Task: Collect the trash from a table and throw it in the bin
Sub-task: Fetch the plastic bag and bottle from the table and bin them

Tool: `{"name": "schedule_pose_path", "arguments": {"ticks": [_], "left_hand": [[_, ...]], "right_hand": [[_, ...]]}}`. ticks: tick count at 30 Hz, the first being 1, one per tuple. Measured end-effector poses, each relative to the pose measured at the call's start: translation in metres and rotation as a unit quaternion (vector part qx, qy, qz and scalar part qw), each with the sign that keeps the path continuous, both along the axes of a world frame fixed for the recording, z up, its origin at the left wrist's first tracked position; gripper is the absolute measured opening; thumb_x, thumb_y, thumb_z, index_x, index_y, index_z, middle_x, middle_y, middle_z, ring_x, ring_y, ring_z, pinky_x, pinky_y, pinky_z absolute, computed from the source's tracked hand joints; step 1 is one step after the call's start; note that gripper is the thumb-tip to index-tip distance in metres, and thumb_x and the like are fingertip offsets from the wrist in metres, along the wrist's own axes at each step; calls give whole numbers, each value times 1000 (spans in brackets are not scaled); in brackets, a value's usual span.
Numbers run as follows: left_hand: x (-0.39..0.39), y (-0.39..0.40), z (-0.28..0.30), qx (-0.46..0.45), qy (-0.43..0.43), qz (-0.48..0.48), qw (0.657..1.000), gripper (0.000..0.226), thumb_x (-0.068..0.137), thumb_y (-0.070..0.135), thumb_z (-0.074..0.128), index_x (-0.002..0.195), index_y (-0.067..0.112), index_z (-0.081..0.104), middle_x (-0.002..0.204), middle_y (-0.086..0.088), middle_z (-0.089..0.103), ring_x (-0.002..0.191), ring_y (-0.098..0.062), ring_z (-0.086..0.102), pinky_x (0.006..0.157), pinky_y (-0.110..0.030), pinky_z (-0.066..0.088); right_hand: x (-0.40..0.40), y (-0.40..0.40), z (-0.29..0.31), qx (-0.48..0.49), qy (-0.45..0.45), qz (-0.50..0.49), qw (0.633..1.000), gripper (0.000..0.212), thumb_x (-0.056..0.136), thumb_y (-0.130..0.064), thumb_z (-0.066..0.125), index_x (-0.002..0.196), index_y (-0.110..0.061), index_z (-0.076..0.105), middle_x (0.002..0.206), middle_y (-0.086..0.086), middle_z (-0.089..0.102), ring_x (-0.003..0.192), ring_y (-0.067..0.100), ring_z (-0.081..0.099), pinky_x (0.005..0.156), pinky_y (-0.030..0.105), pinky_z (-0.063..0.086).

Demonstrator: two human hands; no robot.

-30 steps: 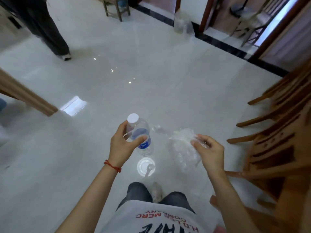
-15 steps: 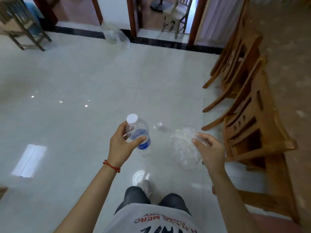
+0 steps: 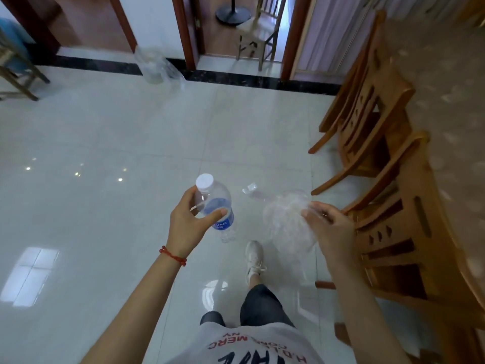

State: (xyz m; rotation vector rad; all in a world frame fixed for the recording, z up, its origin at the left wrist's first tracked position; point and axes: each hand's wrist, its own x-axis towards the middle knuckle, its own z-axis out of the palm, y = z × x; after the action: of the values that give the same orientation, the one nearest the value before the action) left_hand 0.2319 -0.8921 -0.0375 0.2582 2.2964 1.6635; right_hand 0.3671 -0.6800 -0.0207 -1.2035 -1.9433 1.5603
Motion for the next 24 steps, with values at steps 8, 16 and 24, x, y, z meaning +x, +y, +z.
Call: {"name": "schedule_pose_path", "arguments": {"ticks": [8,16,24], "left_hand": [[-112,108,4,-8,-5,-1,1000,61,70,17,76,125,14,48,120,-2,58,106,-21,57,86,-27,47],[-216,194,9,-20,-3,-16,1000,60,72,19,73,126,15,45,119,6,51,106,-16,52,88,-27,44],[-367,275,3,-29,8,-33,999,59,72,16,74,124,12,47,115,3,53,104,-18,54,87,-27,45]], "right_hand": [[-117,109,5,-13,-6,-5,1000,20,76,-14,72,96,-15,69,87,-11,65,83,6,61,75,35,55],[-221,187,4,-19,9,9,1000,20,76,-10,72,93,-19,66,87,-11,66,82,4,61,70,10,50],[-358,261,-2,-27,-2,-30,999,19,77,-16,71,90,-28,64,88,-11,67,83,3,61,71,17,49]]}}
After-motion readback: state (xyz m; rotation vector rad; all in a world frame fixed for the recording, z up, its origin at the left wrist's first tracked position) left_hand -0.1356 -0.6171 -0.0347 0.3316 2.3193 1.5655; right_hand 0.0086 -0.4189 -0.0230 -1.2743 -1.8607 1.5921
